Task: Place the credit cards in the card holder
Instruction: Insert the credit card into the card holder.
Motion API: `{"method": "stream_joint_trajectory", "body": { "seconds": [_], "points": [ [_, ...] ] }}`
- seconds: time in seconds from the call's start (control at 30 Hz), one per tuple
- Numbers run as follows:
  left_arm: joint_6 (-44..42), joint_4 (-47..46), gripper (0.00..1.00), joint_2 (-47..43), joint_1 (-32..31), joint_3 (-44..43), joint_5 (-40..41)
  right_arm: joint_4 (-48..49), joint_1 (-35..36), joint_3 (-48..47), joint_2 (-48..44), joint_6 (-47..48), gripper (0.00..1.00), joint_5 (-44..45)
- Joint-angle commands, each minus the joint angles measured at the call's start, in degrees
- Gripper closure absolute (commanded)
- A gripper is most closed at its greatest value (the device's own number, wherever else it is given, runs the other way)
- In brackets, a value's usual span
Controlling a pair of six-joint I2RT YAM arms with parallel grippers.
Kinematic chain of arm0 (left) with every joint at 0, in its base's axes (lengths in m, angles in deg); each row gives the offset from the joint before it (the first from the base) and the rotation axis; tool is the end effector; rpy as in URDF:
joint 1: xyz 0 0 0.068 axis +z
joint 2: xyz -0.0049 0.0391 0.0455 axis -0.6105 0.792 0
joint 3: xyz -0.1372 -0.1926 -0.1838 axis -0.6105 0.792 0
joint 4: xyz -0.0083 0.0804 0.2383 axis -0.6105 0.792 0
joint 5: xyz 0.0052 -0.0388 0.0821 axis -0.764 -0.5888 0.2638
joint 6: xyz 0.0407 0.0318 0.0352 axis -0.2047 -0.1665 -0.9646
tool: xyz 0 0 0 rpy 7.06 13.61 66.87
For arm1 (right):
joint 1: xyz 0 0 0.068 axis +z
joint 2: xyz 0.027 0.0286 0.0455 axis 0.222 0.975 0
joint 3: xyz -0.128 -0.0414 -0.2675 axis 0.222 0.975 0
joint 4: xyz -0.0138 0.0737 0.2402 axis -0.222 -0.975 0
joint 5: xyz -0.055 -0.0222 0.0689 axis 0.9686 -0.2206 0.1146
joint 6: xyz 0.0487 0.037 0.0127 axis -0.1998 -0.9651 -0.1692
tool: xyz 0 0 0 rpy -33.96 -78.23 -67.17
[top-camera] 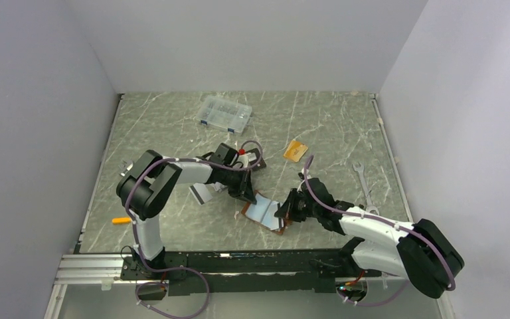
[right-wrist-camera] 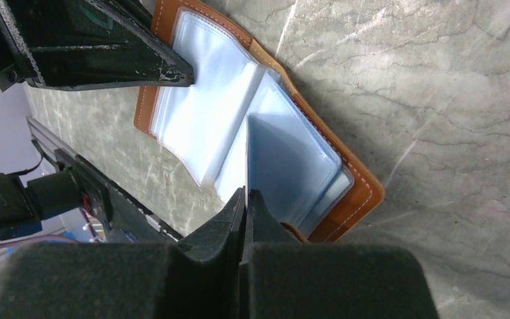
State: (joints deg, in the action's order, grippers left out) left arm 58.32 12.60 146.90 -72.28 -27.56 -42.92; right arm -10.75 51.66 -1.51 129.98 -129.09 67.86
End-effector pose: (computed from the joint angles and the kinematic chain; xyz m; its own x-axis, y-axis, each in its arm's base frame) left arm 0.2738 -0.2283 0.1455 -0.9589 0.2152 -0.1849 0.2781 0.5838 -0.7628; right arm 0.1374 0.1237 0.1663 -0.9043 0.2657 -0.3342 -0.0303 0.7407 0.6711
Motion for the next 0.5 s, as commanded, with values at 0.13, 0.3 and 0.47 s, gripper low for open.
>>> {"method": "stream_joint_trajectory", "body": {
  "seconds": [0.13,0.3,0.47],
  "points": [
    [-19.2,9.4,0.8,-4.5,-3.7,0.0,7.2,-5.2,-0.2,-0.5,-0.9,7.1,1.0,3.8],
    [-26.1,12.6,0.8,-5.3,-5.5,0.5,8.4,-8.1,-0.1,-3.2,-0.2,9.2,1.0,5.4],
    [-29.3,14.1,0.78,-5.6,-5.6,1.6,7.8,-10.0,-0.2,-5.3,0.5,10.7,1.0,6.1]
  ]
}}
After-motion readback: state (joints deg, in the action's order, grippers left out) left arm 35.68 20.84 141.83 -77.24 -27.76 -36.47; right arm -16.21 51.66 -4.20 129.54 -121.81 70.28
